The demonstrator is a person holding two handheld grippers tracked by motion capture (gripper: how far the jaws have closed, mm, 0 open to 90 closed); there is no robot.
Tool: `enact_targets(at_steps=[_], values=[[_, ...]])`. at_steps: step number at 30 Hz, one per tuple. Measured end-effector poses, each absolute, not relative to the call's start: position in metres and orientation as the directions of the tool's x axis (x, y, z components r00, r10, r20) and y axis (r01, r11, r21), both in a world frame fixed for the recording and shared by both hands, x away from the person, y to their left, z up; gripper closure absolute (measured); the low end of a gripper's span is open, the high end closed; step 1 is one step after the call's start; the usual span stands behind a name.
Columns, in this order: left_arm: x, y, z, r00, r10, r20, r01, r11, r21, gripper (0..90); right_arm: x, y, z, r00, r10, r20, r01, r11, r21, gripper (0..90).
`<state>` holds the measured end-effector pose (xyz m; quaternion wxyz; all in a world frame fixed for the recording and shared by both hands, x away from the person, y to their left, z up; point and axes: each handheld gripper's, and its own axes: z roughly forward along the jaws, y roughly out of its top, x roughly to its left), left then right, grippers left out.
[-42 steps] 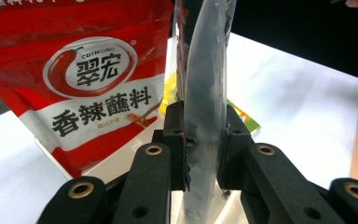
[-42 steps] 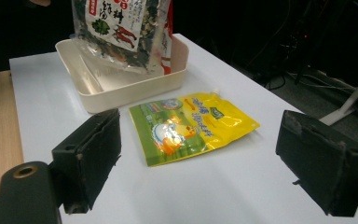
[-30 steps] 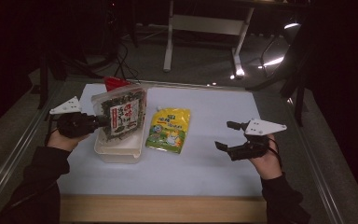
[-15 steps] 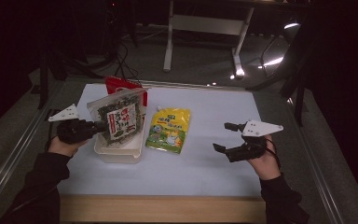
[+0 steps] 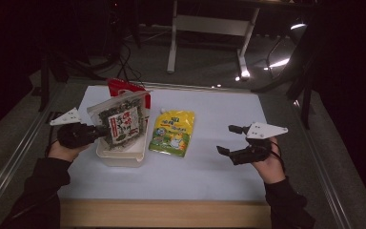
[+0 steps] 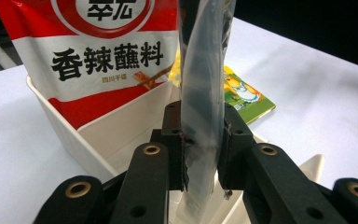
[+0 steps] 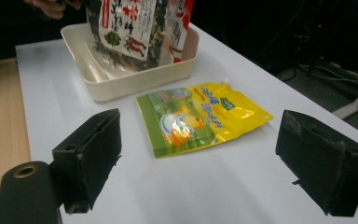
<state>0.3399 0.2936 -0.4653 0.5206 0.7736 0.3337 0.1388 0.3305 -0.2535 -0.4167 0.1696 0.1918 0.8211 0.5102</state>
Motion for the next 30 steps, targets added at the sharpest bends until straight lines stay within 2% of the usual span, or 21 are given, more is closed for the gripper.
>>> enact_targets(at_steps=[10,11,13,26,30], values=[[0.331,0.300,-0.457,0.709,0.695,-0.121,0.361,-0.210,0.909,64.4,0.332,-0.255,-0.415,-0.864,0.498,-0.075,0.148,0.393,0.907,14.0],[0.323,0.302,-0.452,0.694,0.713,-0.104,0.352,-0.209,0.912,59.5,0.332,-0.255,-0.415,-0.864,0.499,-0.075,0.147,0.392,0.908,14.0],[0.318,0.304,-0.450,0.695,0.711,-0.103,0.351,-0.210,0.913,55.1,0.332,-0.254,-0.415,-0.863,0.500,-0.074,0.149,0.391,0.908,14.0],[0.272,0.310,-0.447,0.688,0.722,-0.080,0.344,-0.226,0.911,51.7,0.332,-0.255,-0.415,-0.864,0.498,-0.070,0.146,0.382,0.913,14.6],[0.261,0.307,-0.450,0.698,0.710,-0.094,0.339,-0.212,0.917,51.7,0.332,-0.255,-0.415,-0.854,0.509,-0.105,0.118,0.387,0.914,14.5]])
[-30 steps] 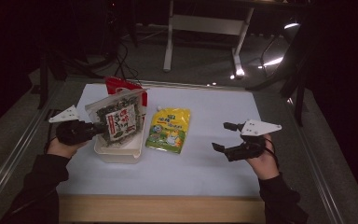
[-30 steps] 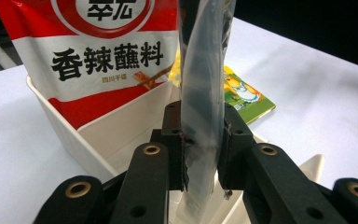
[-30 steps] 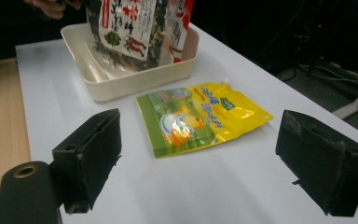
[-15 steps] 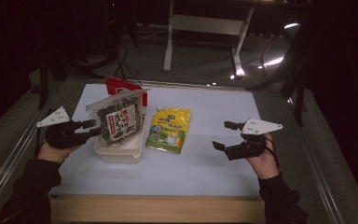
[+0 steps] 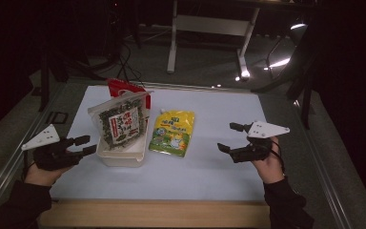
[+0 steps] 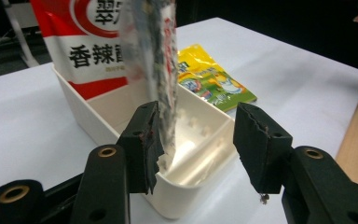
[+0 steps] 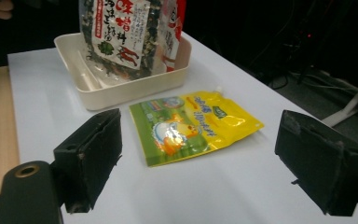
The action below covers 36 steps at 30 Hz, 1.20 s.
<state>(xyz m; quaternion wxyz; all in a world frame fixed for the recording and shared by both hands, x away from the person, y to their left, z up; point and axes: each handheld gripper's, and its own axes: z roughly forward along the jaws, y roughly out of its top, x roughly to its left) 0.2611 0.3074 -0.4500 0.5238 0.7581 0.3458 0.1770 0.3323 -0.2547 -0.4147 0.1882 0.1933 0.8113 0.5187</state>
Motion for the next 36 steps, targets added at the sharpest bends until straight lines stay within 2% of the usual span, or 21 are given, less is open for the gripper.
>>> enact_targets(at_steps=[7,10,16,19,21,23,25,28,31,32,33,34,35,36], values=[[0.253,0.288,-0.451,0.728,0.681,-0.083,0.322,-0.233,0.917,51.7,0.332,-0.250,-0.416,-0.848,0.526,-0.064,0.167,0.380,0.910,14.1],[0.251,0.275,-0.452,0.745,0.661,-0.089,0.322,-0.239,0.916,48.8,0.332,-0.247,-0.418,-0.845,0.533,-0.041,0.182,0.359,0.915,12.8],[0.246,0.242,-0.458,0.797,0.595,-0.101,0.308,-0.256,0.916,42.2,0.330,-0.243,-0.421,-0.853,0.520,-0.042,0.176,0.362,0.915,10.1],[0.245,0.227,-0.464,0.813,0.571,-0.117,0.314,-0.260,0.913,31.5,0.330,-0.236,-0.428,-0.842,0.536,-0.066,0.174,0.384,0.907,10.2],[0.244,0.218,-0.467,0.813,0.570,-0.119,0.313,-0.257,0.914,25.9,0.330,-0.232,-0.430,-0.847,0.528,-0.055,0.181,0.386,0.904,13.5],[0.244,0.210,-0.471,0.818,0.555,-0.154,0.333,-0.238,0.912,15.7,0.330,-0.229,-0.432,-0.843,0.534,-0.062,0.178,0.386,0.905,18.5],[0.243,0.201,-0.476,0.815,0.559,-0.152,0.328,-0.229,0.917,13.6,0.330,-0.225,-0.434,-0.841,0.535,-0.086,0.166,0.406,0.899,23.1],[0.240,0.186,-0.483,0.810,0.569,-0.145,0.336,-0.246,0.909,4.1,0.331,-0.219,-0.435,-0.843,0.529,-0.099,0.159,0.420,0.893,24.9],[0.238,0.177,-0.487,0.814,0.565,-0.136,0.326,-0.250,0.911,2.5,0.334,-0.210,-0.437,-0.846,0.522,-0.105,0.156,0.432,0.888,29.7],[0.238,0.175,-0.488,0.816,0.563,-0.133,0.324,-0.254,0.911,2.5,0.335,-0.208,-0.437,-0.848,0.521,-0.095,0.164,0.429,0.888,35.3],[0.238,0.175,-0.488,0.816,0.563,-0.133,0.324,-0.254,0.911,2.5,0.335,-0.208,-0.437,-0.848,0.521,-0.095,0.164,0.429,0.888,35.3],[0.238,0.174,-0.490,0.817,0.559,-0.142,0.328,-0.248,0.912,2.5,0.337,-0.206,-0.437,-0.850,0.519,-0.093,0.164,0.429,0.888,39.0],[0.238,0.174,-0.491,0.814,0.563,-0.142,0.329,-0.244,0.912,2.5,0.342,-0.201,-0.438,-0.840,0.535,-0.089,0.177,0.425,0.888,46.0],[0.238,0.174,-0.492,0.813,0.565,-0.141,0.328,-0.244,0.913,2.5,0.345,-0.199,-0.438,-0.839,0.537,-0.083,0.183,0.422,0.888,47.0]])
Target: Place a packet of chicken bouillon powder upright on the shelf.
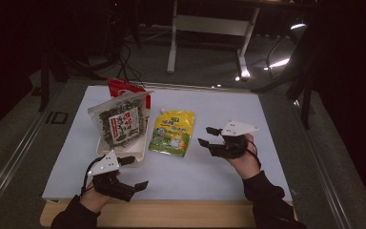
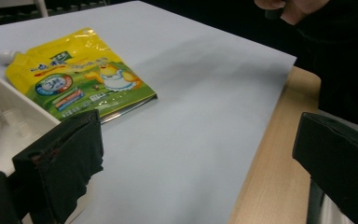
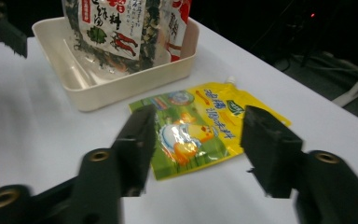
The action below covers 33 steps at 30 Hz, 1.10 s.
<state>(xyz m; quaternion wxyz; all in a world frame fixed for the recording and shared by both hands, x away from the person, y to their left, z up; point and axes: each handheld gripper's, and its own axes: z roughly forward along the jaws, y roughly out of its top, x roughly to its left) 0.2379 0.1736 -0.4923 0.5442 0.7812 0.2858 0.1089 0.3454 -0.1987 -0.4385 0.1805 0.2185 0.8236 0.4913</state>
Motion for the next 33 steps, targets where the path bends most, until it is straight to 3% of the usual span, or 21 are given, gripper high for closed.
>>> enact_targets(at_steps=[10,11,22,33], values=[[0.238,0.170,-0.501,0.817,0.563,-0.123,0.321,-0.267,0.909,2.5,0.370,-0.173,-0.446,-0.822,0.561,-0.099,0.198,0.445,0.873,58.3],[0.237,0.169,-0.501,0.817,0.565,-0.117,0.317,-0.269,0.909,2.5,0.377,-0.163,-0.450,-0.812,0.573,-0.110,0.204,0.456,0.866,63.7],[0.236,0.171,-0.505,0.807,0.579,-0.117,0.312,-0.248,0.917,2.5,0.415,-0.138,-0.467,-0.792,0.607,-0.070,0.261,0.439,0.860,88.2],[0.230,0.170,-0.511,0.807,0.580,-0.109,0.308,-0.257,0.916,2.5,0.450,-0.119,-0.481,-0.780,0.624,-0.035,0.317,0.443,0.838,90.0]])
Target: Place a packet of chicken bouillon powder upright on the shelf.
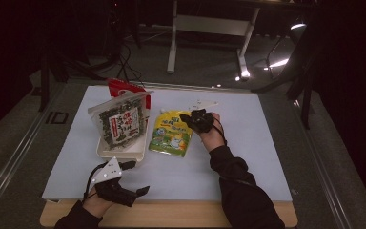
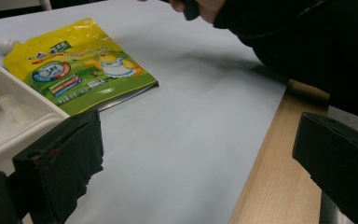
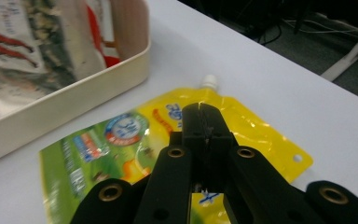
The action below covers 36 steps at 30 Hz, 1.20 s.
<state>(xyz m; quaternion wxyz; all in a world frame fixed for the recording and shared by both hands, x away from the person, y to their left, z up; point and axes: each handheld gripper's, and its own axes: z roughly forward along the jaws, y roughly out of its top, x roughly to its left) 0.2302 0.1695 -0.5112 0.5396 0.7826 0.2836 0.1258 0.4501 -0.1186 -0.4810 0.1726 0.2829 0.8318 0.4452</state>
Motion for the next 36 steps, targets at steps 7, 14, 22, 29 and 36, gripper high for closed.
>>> enact_targets(at_steps=[7,14,22,29,36], values=[[0.228,0.171,-0.513,0.806,0.583,-0.102,0.304,-0.259,0.917,2.6,0.465,-0.110,-0.486,-0.780,0.625,-0.018,0.335,0.442,0.832,90.0],[0.223,0.174,-0.517,0.797,0.592,-0.117,0.322,-0.254,0.912,2.6,0.482,-0.094,-0.498,-0.792,0.609,-0.045,0.315,0.471,0.824,90.0],[0.219,0.180,-0.518,0.783,0.609,-0.123,0.332,-0.244,0.911,2.6,0.497,-0.073,-0.505,-0.784,0.620,-0.044,0.331,0.476,0.815,90.0],[0.214,0.182,-0.520,0.778,0.615,-0.127,0.342,-0.246,0.907,2.6,0.510,-0.056,-0.510,-0.779,0.625,-0.052,0.345,0.496,0.797,90.0],[0.211,0.185,-0.520,0.773,0.621,-0.131,0.344,-0.236,0.909,2.6,0.527,-0.050,-0.515,-0.729,0.683,-0.034,0.407,0.474,0.781,90.0]])
